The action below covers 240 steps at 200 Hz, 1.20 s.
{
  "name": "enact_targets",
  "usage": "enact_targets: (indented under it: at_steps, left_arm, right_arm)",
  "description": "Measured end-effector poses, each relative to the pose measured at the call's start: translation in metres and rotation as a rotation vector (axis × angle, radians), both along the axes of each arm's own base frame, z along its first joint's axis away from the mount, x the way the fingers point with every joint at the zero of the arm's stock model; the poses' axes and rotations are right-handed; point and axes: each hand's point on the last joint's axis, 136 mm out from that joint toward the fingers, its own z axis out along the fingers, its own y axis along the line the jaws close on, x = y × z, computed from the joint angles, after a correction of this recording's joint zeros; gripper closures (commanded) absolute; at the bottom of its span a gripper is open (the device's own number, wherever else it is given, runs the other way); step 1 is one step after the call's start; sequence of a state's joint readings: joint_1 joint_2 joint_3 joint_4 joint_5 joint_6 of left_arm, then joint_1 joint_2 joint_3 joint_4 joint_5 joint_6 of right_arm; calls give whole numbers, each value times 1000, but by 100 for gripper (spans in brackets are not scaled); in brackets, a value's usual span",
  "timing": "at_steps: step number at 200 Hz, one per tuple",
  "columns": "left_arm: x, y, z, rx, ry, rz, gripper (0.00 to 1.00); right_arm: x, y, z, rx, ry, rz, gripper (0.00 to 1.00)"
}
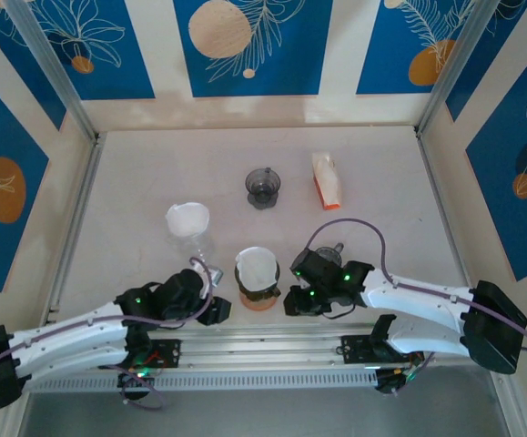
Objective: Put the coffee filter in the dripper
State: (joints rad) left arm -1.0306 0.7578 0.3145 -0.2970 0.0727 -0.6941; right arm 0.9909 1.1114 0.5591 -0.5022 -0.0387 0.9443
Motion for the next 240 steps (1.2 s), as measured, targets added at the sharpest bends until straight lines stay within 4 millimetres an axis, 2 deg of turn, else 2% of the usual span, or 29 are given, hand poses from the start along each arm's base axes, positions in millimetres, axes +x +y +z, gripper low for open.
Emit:
enact_targets:
  at_steps: [47,90,240]
  left_arm:
    - [2,-12,-10,2,30,-17,53]
    - [13,-15,-17,-2,55,9,58]
    - [33,-29,-12,-86,72,31,63]
  right_arm:
    - [11,12,-5,54,19,-16,75]
    - [21,19,-9,82,22,-27,76]
    - [36,24,-25,91,55,-55,76]
